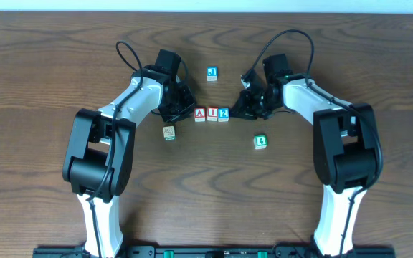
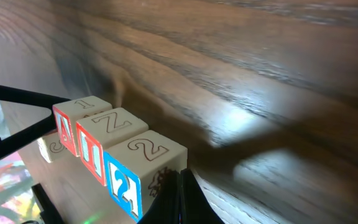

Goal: Spell out Ai2
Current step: 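Press both grippers against row ends to squeeze blocks together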

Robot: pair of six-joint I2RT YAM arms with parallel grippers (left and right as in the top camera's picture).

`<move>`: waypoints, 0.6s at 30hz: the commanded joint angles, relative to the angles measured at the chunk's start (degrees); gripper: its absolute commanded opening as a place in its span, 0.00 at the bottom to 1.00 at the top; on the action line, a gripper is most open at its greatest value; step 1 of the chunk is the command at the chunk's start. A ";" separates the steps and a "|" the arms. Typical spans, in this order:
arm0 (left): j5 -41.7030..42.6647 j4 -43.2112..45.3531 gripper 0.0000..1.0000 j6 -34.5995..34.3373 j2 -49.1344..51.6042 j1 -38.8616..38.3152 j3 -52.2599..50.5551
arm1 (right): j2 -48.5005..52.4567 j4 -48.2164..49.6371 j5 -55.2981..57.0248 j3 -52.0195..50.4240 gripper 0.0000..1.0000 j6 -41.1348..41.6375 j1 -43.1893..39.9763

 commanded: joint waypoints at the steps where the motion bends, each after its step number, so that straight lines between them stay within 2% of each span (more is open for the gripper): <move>1: 0.46 -0.20 0.06 -0.26 0.31 -0.02 -0.20 | 0.55 0.28 -1.20 -0.13 0.02 1.20 1.03; 18: 0.74 -0.07 0.06 0.04 0.31 -0.48 -0.20 | 0.55 0.85 0.28 -0.13 0.01 2.25 0.74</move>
